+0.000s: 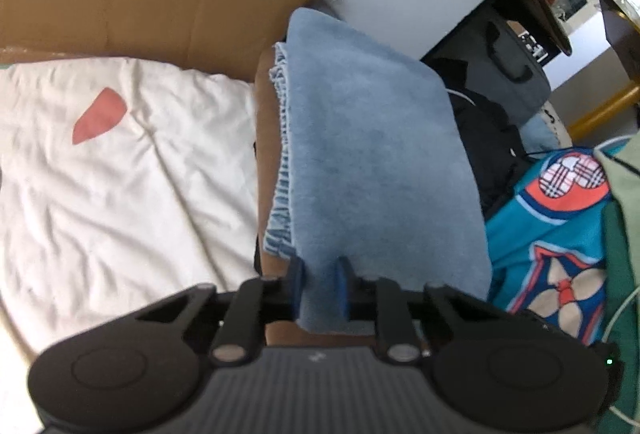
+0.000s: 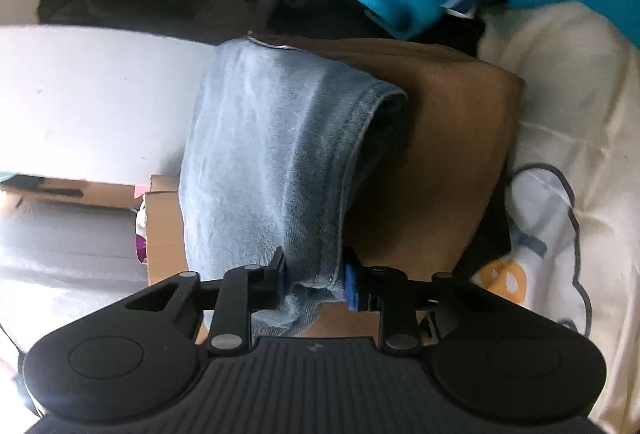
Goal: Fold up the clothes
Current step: 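Pinch the stack edge with both tools and square it on the pile, then open both tools and pull them back from the jeans stack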
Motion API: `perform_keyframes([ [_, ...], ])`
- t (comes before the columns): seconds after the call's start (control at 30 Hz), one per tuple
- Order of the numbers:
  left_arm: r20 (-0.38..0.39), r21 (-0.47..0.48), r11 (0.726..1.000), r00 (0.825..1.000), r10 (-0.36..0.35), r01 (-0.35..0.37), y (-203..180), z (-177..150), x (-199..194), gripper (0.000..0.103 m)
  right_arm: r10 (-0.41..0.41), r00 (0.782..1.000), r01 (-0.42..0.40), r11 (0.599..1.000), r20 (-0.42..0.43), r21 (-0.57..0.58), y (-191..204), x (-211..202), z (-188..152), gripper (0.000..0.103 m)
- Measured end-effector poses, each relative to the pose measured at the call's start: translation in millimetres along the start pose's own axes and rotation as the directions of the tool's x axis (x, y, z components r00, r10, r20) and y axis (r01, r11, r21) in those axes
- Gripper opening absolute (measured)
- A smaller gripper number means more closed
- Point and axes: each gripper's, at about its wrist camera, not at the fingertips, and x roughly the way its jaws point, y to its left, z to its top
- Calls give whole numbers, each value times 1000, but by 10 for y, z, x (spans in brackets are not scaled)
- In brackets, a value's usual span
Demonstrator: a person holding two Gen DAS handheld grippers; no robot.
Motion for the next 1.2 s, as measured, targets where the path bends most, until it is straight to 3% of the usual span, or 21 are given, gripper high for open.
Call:
perform_keyframes([
  [0.1, -42, 58, 997, 998, 56, -54, -80, 87, -153, 6, -56, 998, 56, 997, -3, -51, 142, -76, -6, 36],
  [0.2, -38, 56, 997, 998, 56, -54, -109, 161, -390, 7, -99, 995, 98, 991, -2, -90, 257, -184, 7, 42],
  [0.3, -42, 75, 994, 996, 80, -77, -176, 247, -601, 18, -141, 990, 141, 983, 9, -114, 323, -299, 21, 43],
  [0.4, -45, 81, 993, 995, 91, -87, -223, 343, -784, 20, -183, 983, 185, 973, 22, -138, 388, -414, 35, 49],
  [0.57, -34, 110, 986, 991, 126, -122, -347, 429, -1045, 42, -268, 963, 271, 943, 39, -192, 517, -580, 63, 58],
  [0.6, -32, 135, 982, 990, 134, -129, -382, 436, -1107, 44, -274, 961, 275, 941, 36, -196, 540, -601, 82, 58],
  [0.67, -21, 154, 976, 987, 157, -152, -417, 455, -1244, 59, -265, 964, 265, 940, 28, -214, 599, -668, 121, 62],
  [0.83, -6, 159, 967, 980, 201, -198, -443, 519, -1626, 75, -294, 956, 281, 917, -2, -284, 806, -808, 190, 72],
  [0.87, -6, 160, 965, 978, 211, -207, -446, 530, -1701, 81, -300, 954, 284, 911, -7, -299, 858, -835, 191, 79],
  [0.97, 11, 146, 961, 972, 235, -234, -445, 583, -1996, 88, -316, 949, 295, 895, -8, -334, 1013, -942, 199, 88],
  [1.2, 70, 86, 948, 951, 300, -306, -465, 673, -2732, 97, -351, 936, 312, 843, -8, -439, 1417, -1164, 180, 95],
])
